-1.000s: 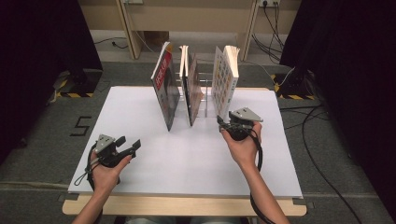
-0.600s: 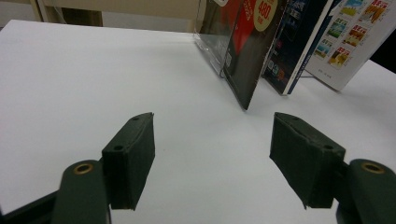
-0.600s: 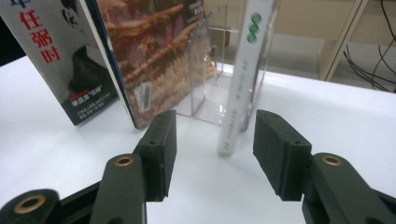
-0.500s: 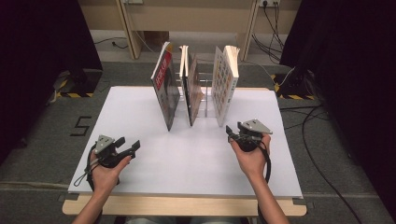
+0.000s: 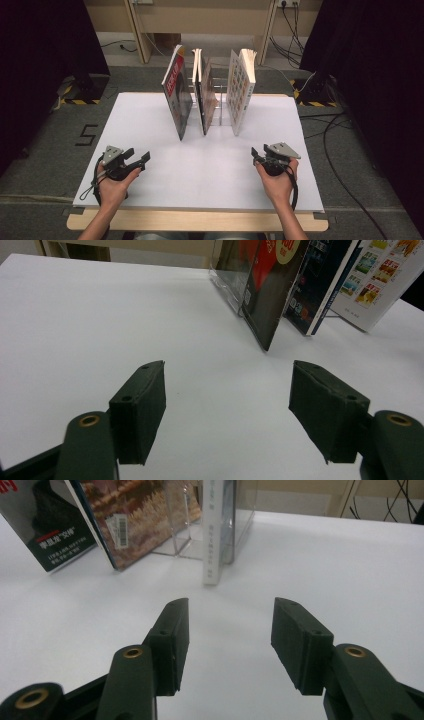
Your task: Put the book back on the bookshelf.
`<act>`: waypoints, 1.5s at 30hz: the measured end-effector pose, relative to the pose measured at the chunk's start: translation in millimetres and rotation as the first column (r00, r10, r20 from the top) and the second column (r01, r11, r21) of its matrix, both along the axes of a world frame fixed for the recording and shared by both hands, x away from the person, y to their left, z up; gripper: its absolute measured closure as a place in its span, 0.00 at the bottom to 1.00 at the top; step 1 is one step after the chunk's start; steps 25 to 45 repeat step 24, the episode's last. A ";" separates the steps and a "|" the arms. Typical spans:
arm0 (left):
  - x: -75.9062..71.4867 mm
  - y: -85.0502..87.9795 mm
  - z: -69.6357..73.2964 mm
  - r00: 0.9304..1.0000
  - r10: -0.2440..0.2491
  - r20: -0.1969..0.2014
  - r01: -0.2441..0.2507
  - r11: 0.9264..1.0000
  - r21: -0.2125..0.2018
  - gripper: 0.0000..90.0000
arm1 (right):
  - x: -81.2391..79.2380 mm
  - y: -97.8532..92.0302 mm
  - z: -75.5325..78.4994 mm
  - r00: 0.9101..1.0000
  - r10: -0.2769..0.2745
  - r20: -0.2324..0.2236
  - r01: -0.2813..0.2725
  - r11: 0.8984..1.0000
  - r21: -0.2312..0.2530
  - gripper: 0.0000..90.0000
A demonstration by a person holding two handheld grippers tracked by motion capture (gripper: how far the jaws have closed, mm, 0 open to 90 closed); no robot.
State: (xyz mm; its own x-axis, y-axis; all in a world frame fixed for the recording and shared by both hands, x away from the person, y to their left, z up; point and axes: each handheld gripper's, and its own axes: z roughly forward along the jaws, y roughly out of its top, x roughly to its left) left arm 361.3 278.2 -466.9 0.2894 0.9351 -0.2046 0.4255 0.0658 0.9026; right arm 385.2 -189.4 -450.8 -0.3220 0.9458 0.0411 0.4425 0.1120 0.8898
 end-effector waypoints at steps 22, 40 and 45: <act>-0.7 -3.6 -5.0 1.000 -0.014 -0.013 0.014 1.000 -0.016 0.33 | -13.1 -7.3 -9.6 1.000 -0.007 -0.011 0.008 0.998 0.068 0.59; -0.6 -3.1 -5.0 1.000 -0.014 -0.014 0.013 1.000 -0.016 0.33 | -13.4 -7.2 -9.9 1.000 -0.009 -0.017 0.010 0.997 0.077 0.59; -0.6 -3.1 -5.0 1.000 -0.014 -0.014 0.013 1.000 -0.016 0.33 | -13.4 -7.2 -9.9 1.000 -0.009 -0.017 0.010 0.997 0.077 0.59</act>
